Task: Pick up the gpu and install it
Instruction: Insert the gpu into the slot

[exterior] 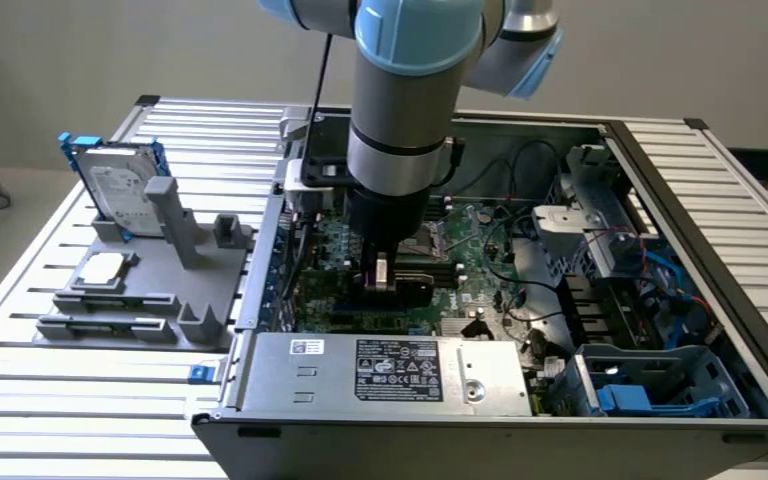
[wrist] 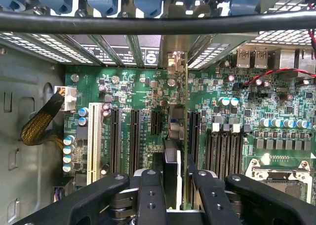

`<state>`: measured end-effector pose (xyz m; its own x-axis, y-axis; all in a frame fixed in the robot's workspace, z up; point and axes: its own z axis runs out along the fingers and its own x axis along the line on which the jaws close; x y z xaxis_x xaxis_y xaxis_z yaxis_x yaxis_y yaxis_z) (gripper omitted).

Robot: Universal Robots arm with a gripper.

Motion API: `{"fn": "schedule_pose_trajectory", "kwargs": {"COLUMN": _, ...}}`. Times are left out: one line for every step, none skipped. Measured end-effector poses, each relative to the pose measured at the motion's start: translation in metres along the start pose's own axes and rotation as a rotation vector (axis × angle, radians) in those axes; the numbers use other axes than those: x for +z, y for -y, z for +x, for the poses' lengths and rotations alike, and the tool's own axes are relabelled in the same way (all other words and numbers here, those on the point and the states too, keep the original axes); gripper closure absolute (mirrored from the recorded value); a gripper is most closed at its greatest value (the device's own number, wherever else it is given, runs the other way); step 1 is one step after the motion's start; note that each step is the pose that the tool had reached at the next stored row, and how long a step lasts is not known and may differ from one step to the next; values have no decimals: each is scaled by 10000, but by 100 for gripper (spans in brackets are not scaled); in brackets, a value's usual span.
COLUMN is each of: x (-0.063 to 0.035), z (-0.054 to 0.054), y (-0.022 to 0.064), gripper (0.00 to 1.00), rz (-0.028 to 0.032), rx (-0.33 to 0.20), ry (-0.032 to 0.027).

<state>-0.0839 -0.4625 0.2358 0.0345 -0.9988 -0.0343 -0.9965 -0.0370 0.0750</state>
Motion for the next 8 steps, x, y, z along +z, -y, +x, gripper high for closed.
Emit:
{"fn": "schedule_pose_trajectory", "kwargs": {"x": 0, "z": -1, "y": 0, "gripper": 73, "rz": 0, "rx": 0, "ry": -1}}
{"fn": "schedule_pose_trajectory", "kwargs": {"x": -1, "z": -1, "y": -1, "gripper": 73, "rz": 1, "rx": 1, "ry": -3}}
{"fn": "schedule_pose_trajectory", "kwargs": {"x": -2, "z": -2, "y": -2, "gripper": 73, "rz": 6, "rx": 3, "ry": -7}}
{"fn": "schedule_pose_trajectory", "kwargs": {"x": -2, "z": -3, "y": -1, "gripper": 73, "rz": 7, "rx": 3, "ry": -9}}
{"fn": "schedule_pose_trajectory", "kwargs": {"x": -2, "z": -5, "y": -1, "gripper": 73, "rz": 6, "rx": 3, "ry": -11}}
{"fn": "schedule_pose_trajectory", "kwargs": {"x": -3, "z": -7, "y": -1, "gripper": 73, "rz": 8, "rx": 3, "ry": -14}}
{"fn": "schedule_pose_trajectory", "kwargs": {"x": -3, "z": -10, "y": -1, "gripper": 73, "rz": 11, "rx": 4, "ry": -19}}
{"fn": "schedule_pose_trajectory", "kwargs": {"x": -4, "z": -13, "y": -2, "gripper": 73, "rz": 14, "rx": 5, "ry": -27}}
